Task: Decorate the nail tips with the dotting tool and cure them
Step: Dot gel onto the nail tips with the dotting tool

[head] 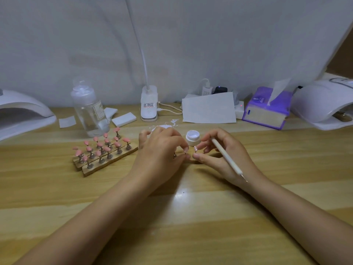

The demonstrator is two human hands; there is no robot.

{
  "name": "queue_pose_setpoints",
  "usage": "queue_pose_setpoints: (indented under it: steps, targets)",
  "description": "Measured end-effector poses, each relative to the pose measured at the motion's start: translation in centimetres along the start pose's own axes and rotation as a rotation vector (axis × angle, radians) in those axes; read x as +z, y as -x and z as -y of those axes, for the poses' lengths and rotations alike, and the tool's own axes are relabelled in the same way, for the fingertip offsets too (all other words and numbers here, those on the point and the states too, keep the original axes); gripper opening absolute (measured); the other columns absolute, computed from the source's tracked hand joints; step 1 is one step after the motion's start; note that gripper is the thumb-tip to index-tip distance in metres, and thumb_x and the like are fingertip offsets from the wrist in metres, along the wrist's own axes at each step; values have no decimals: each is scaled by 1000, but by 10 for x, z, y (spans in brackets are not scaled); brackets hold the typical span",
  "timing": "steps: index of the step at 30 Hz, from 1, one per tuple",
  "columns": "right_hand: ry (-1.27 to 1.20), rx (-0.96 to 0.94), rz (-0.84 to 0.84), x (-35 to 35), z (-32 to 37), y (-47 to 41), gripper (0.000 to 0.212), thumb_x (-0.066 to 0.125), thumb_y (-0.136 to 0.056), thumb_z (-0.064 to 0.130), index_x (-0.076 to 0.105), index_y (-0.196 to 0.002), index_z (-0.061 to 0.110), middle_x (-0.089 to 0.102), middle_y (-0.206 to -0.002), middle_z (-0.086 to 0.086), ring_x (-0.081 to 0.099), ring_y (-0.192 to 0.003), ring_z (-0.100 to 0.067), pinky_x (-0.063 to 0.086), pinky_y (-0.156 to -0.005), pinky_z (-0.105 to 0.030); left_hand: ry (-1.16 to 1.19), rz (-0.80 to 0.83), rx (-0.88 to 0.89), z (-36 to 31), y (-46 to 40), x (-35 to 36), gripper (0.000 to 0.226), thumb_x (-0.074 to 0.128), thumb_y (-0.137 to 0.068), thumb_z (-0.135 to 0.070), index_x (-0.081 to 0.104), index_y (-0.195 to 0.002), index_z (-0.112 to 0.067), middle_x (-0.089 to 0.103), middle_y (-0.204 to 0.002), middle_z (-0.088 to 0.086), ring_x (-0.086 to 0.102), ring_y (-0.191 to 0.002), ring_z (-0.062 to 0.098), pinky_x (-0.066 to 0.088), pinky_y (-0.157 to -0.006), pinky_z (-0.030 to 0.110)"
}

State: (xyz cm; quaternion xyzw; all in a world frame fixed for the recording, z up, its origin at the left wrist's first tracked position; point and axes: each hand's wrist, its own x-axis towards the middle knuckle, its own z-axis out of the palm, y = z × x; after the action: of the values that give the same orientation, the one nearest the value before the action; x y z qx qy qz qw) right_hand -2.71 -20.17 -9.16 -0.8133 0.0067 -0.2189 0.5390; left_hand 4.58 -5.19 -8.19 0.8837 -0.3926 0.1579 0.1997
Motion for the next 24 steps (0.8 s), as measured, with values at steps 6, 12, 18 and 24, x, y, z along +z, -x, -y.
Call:
queue_pose_setpoints:
  steps: [6, 12, 18, 24]
  targets:
    - [129, -18, 14, -1, -4, 3, 37, 76, -71, 3, 51, -75, 30, 66, -82, -4, 59, -72, -3, 51, -70, -19, -28, -73, 78, -7, 3, -1, 4, 61, -84, -29, 62, -81, -30, 58, -105, -16, 44, -109, 9, 13, -89, 27]
    - [9, 22, -108, -3, 0, 2, 24, 63, -81, 4, 58, -82, 27, 68, -78, -5, 62, -71, -8, 49, -64, -19, 450, -276, 261, -21, 15, -9, 5, 64, -75, -1, 62, -75, -6, 68, -82, 1, 62, -74, 8, 50, -62, 23]
    - [-260, 131, -400, -11, 3, 0, 19, 52, -92, 30, 66, -81, 25, 67, -55, 5, 55, -53, 1, 47, -55, -10, 848, 48, 42, -25, 25, 10, 19, 67, -77, 3, 61, -68, -13, 66, -72, -6, 63, -71, 4, 45, -52, 15]
    - [-279, 168, -417, -20, 3, -16, 36, 51, -93, 32, 74, -65, 26, 46, -43, 14, 46, -44, 1, 43, -48, -11, 858, 72, -9, -21, 23, 15, 37, 68, -76, 3, 64, -66, -33, 68, -68, -15, 65, -69, 0, 48, -69, 11]
